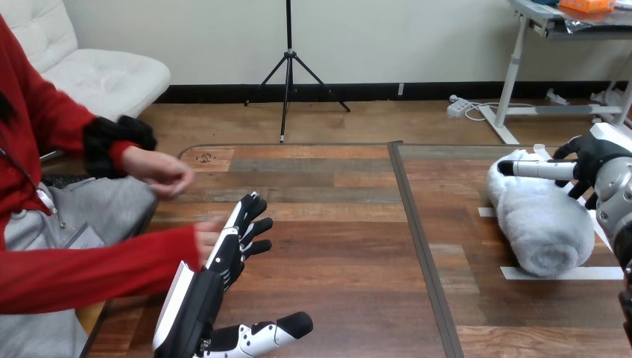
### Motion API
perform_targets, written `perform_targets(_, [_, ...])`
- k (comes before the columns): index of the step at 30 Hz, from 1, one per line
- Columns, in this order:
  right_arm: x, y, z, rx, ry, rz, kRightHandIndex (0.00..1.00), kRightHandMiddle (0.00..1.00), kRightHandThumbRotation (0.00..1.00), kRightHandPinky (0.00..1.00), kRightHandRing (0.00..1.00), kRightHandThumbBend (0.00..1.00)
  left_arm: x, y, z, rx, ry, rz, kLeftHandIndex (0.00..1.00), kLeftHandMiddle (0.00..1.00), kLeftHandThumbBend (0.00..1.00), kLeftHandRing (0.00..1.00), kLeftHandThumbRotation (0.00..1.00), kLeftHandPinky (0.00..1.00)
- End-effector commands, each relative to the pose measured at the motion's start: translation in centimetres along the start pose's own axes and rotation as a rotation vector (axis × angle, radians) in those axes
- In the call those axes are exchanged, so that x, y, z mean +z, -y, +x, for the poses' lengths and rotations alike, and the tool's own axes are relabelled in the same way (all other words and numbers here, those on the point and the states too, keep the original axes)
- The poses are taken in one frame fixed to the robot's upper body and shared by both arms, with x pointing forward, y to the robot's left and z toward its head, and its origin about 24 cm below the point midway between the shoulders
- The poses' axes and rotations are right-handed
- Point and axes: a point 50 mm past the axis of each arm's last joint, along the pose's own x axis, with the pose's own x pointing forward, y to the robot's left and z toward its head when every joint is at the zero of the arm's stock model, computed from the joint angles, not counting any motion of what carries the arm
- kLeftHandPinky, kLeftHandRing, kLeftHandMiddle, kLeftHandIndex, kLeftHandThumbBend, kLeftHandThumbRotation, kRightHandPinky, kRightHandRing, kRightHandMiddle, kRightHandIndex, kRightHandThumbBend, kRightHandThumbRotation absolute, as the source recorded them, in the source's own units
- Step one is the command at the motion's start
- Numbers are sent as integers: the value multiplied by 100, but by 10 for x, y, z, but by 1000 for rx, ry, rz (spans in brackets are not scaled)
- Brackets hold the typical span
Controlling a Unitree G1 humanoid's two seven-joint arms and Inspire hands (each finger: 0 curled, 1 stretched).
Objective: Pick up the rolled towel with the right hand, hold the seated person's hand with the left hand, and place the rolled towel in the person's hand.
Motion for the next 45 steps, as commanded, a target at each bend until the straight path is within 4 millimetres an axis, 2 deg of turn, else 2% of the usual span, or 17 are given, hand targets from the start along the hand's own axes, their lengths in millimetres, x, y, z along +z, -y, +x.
perform_targets(1, [38, 45, -9, -105, 79, -27, 88, 89, 66, 57, 84, 100, 14, -2, 13, 16, 116, 9, 97, 95, 100, 90, 47, 82])
perform_targets(7, [33, 37, -7, -81, 56, -72, 91, 88, 69, 51, 82, 100, 15, -2, 11, 22, 118, 12, 96, 94, 100, 89, 47, 81])
perform_targets(13, [29, 29, -6, -50, 29, -182, 94, 91, 80, 50, 84, 100, 16, -3, 9, 22, 120, 18, 96, 94, 100, 89, 47, 80])
perform_targets(19, [25, 21, -5, -58, 10, -205, 89, 84, 82, 41, 78, 100, 18, -3, 6, 21, 124, 20, 96, 94, 100, 89, 47, 80])
perform_targets(24, [21, 14, -4, -46, 0, -213, 93, 90, 84, 37, 85, 100, 20, -4, 4, 24, 131, 22, 96, 93, 100, 88, 47, 80])
perform_targets(28, [19, 8, -3, -27, -12, -274, 93, 90, 86, 35, 86, 100, 22, -4, 3, 24, 136, 17, 96, 93, 100, 88, 46, 80])
perform_targets(37, [15, -4, -2, 20, -22, -356, 91, 86, 94, 26, 78, 100, 26, -6, 1, 32, 149, 10, 95, 93, 100, 88, 46, 79])
perform_targets(45, [14, -16, -2, 44, -25, -375, 95, 87, 93, 25, 77, 100, 30, -8, 1, 37, 162, 21, 94, 92, 100, 87, 46, 78])
